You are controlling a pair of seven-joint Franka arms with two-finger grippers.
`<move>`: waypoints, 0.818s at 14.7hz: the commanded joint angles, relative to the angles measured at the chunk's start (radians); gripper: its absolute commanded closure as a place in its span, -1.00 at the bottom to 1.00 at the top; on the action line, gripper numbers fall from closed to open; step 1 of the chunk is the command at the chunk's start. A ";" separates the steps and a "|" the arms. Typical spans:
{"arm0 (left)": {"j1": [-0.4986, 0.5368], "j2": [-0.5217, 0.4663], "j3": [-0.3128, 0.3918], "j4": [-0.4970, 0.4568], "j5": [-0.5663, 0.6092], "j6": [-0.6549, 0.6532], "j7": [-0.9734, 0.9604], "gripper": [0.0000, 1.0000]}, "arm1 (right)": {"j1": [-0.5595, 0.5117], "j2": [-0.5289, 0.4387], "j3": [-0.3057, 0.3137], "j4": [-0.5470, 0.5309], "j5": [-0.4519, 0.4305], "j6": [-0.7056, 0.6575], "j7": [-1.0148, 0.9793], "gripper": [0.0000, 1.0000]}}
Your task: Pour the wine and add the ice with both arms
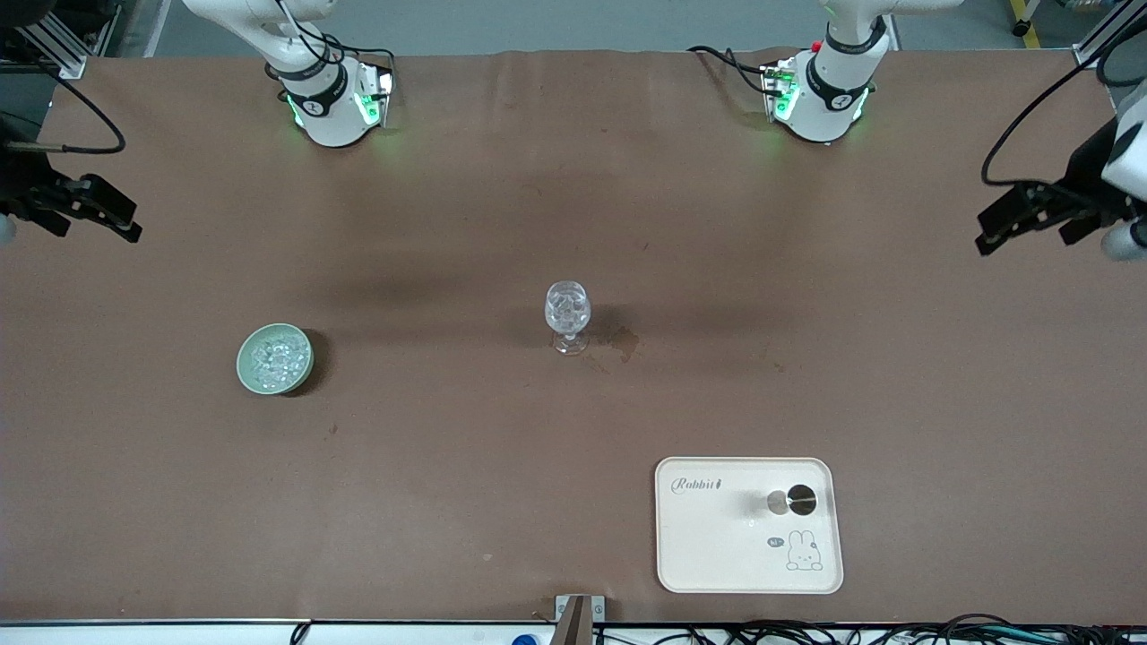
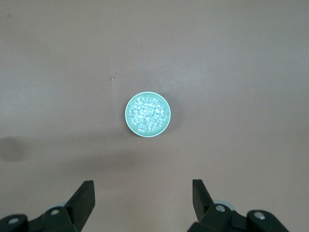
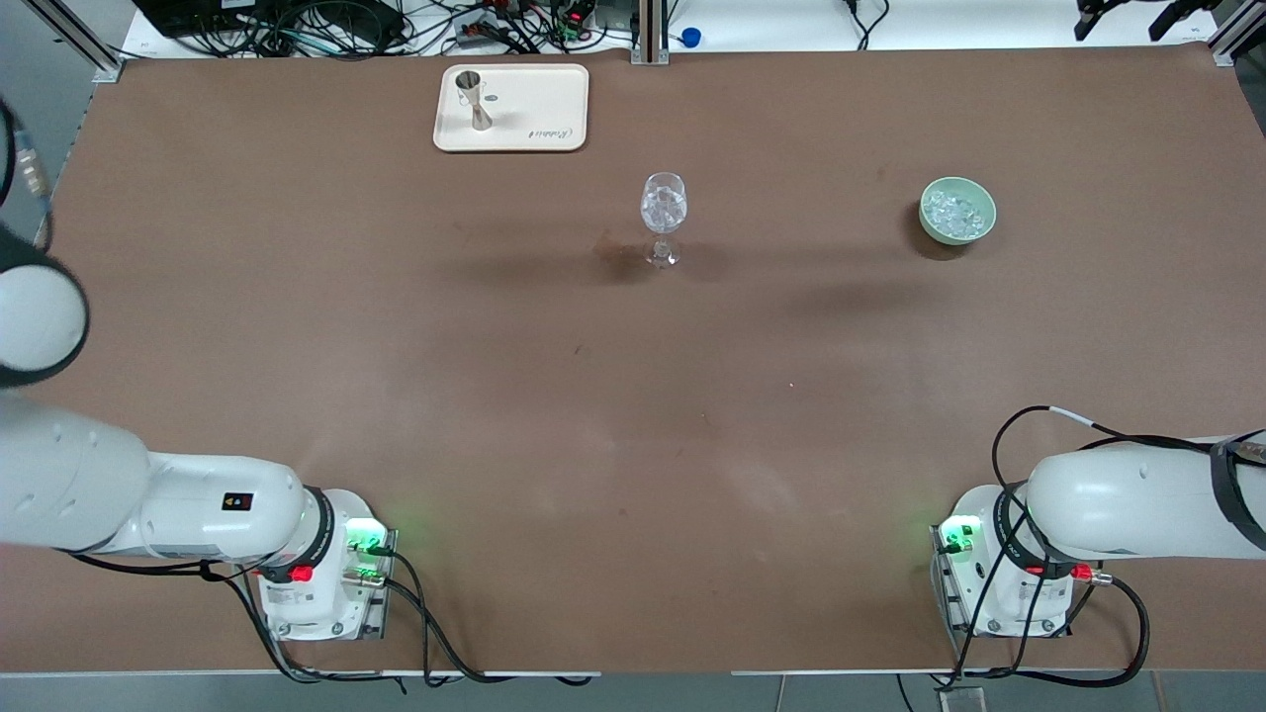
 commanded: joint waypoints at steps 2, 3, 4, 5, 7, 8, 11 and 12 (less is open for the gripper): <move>-0.001 -0.121 -0.040 -0.145 -0.011 0.021 0.018 -1.00 | -0.013 0.041 0.006 0.113 0.035 -0.073 -0.056 -0.80; 0.012 -0.125 -0.066 -0.145 -0.010 0.021 0.012 -1.00 | -0.013 0.059 0.006 0.141 0.038 -0.097 -0.071 -0.80; 0.024 -0.127 -0.083 -0.146 -0.010 0.018 0.012 -1.00 | -0.014 0.079 0.006 0.165 0.038 -0.114 -0.084 -0.81; 0.025 -0.127 -0.085 -0.146 -0.010 0.014 0.009 -1.00 | -0.016 0.094 0.006 0.185 0.038 -0.131 -0.094 -0.81; 0.025 -0.125 -0.086 -0.135 -0.010 0.012 -0.027 -1.00 | -0.014 0.102 0.006 0.192 0.038 -0.133 -0.102 -0.83; 0.025 -0.125 -0.086 -0.135 -0.010 0.012 -0.055 -1.00 | -0.013 0.102 0.006 0.184 0.038 -0.133 -0.110 -0.83; 0.025 -0.121 -0.090 -0.134 -0.008 0.012 -0.057 -1.00 | -0.011 0.102 0.006 0.160 0.041 -0.122 -0.118 -0.83; 0.024 -0.121 -0.090 -0.134 -0.008 0.012 -0.065 -1.00 | -0.011 0.101 0.006 0.146 0.041 -0.119 -0.119 -0.83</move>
